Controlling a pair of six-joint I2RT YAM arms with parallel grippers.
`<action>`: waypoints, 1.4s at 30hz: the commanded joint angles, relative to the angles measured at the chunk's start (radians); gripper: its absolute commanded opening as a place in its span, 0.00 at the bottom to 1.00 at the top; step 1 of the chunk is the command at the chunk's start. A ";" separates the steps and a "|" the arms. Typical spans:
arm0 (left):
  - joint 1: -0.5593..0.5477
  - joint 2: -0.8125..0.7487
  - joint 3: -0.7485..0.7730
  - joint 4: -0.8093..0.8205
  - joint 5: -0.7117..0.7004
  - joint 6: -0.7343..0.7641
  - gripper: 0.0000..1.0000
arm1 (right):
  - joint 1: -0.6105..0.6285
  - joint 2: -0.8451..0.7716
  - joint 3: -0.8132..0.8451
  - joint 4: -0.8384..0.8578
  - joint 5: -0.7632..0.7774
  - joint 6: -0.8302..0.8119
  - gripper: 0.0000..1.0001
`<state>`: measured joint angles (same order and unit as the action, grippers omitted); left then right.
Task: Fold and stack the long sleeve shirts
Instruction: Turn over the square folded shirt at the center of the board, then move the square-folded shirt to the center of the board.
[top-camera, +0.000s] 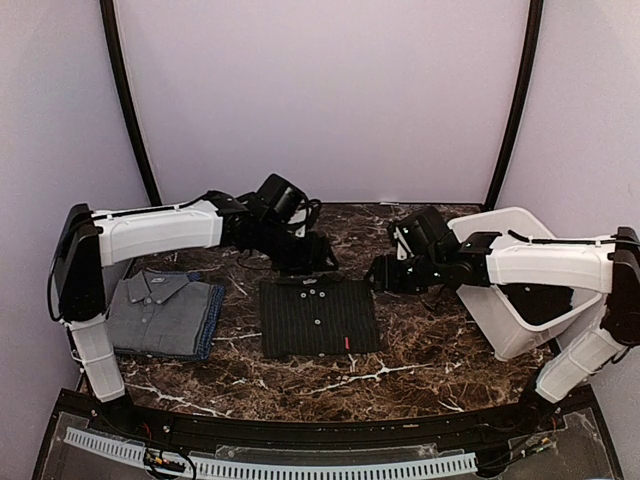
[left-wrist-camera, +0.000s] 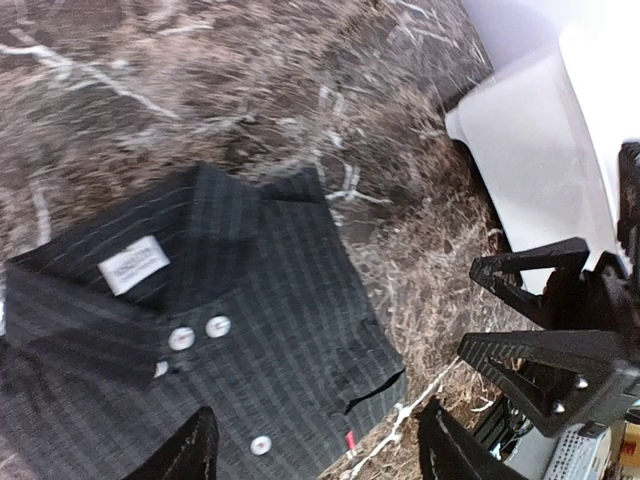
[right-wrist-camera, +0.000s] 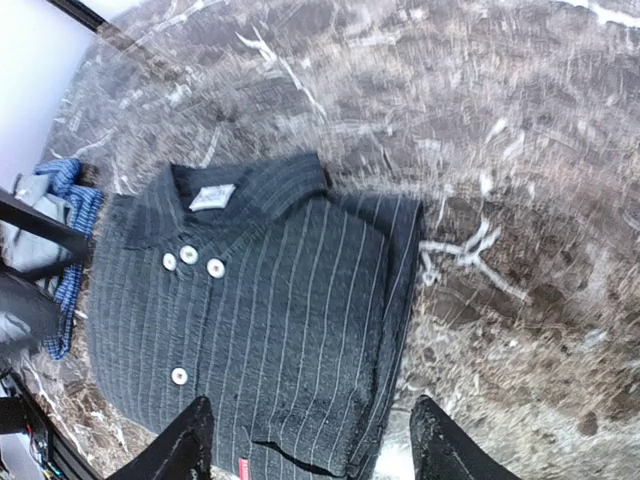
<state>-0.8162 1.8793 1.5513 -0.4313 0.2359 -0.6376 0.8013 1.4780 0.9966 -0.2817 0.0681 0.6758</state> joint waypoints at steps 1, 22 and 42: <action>0.103 -0.199 -0.206 0.045 -0.027 -0.014 0.67 | 0.022 0.087 -0.002 0.005 0.012 -0.021 0.69; 0.278 -0.208 -0.596 0.251 0.268 0.099 0.81 | 0.010 0.366 0.063 0.115 -0.063 -0.062 0.83; 0.222 -0.140 -0.550 0.279 0.254 -0.001 0.28 | 0.018 0.385 0.059 0.087 -0.029 -0.031 0.50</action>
<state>-0.5579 1.7184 0.9623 -0.1478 0.5076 -0.6178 0.8158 1.8359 1.0470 -0.1791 0.0257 0.6346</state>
